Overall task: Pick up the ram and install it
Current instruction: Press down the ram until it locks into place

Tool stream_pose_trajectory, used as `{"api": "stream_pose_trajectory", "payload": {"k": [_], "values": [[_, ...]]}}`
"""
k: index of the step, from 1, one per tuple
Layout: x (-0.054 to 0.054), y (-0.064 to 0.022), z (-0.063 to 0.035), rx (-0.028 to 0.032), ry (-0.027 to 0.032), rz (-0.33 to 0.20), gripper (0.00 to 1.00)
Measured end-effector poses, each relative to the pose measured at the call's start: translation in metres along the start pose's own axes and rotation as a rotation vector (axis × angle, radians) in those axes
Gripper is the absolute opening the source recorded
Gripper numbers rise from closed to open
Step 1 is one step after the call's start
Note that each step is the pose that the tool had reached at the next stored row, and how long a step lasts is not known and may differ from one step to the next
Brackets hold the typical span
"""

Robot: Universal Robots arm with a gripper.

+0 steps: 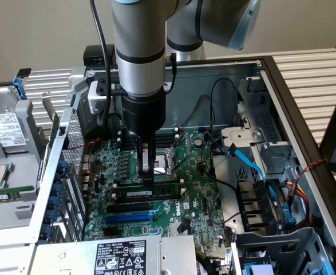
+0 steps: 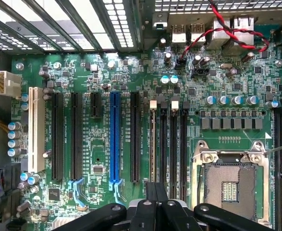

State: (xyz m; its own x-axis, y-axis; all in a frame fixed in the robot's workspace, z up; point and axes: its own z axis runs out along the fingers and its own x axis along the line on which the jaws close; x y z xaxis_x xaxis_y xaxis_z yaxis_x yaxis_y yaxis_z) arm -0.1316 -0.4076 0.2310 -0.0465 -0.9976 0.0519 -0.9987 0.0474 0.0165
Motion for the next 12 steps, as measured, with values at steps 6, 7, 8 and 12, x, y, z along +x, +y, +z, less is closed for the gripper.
{"api": "stream_pose_trajectory", "payload": {"k": [6, 7, 8, 12], "values": [[-0.0001, 0.0000, 0.0012, -0.0001, -0.0001, 0.000, 0.11], [0.0000, 0.0000, 0.0012, 0.0000, -0.0003, 0.000, 0.11], [0.0000, 0.0000, 0.0012, 0.0000, -0.0007, 0.000, 0.11], [0.0004, 0.0000, 0.0013, 0.0000, -0.0017, 0.000, 0.11]]}}
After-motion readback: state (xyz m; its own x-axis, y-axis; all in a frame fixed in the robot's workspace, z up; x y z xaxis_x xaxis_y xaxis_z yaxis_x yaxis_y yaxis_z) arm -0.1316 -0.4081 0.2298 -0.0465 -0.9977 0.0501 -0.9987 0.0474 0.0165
